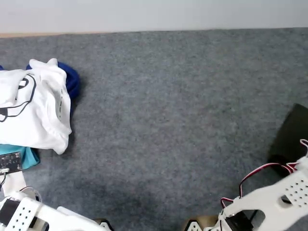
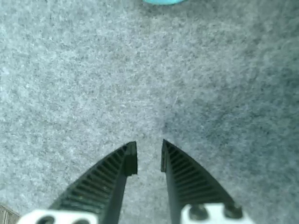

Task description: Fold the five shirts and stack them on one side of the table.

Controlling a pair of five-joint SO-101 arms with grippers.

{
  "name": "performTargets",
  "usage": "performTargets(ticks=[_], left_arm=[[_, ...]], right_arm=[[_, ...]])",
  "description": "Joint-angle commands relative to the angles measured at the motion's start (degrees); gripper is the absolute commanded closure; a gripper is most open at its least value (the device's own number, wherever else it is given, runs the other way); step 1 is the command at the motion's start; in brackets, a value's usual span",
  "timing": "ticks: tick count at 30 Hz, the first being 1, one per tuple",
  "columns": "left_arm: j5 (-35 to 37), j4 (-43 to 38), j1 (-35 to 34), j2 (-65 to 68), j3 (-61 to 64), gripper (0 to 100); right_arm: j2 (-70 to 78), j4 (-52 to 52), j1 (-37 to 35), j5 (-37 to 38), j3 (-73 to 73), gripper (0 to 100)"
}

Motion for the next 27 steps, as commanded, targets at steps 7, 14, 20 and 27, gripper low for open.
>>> performTargets(ticks=[7,14,20,27], left_arm=[[-0.44,-0.62,0.0,-0.79,-0.66,90],[-0.44,-0.62,0.0,-0.79,-0.75,90],[-0.44,-0.62,0.44,-0.79,-0.75,90],[-0.44,-0.62,0.44,-0.79,-0.75,90]], right_arm=[[-5.67,1.98,0.75,-7.91,-3.34,71.4],[-14.55,11.47,-2.24,-12.13,-3.34,68.8],[-17.19,26.77,-9.45,-12.57,-3.08,77.9],[-17.1,27.82,-14.29,-14.86,3.08,97.6]])
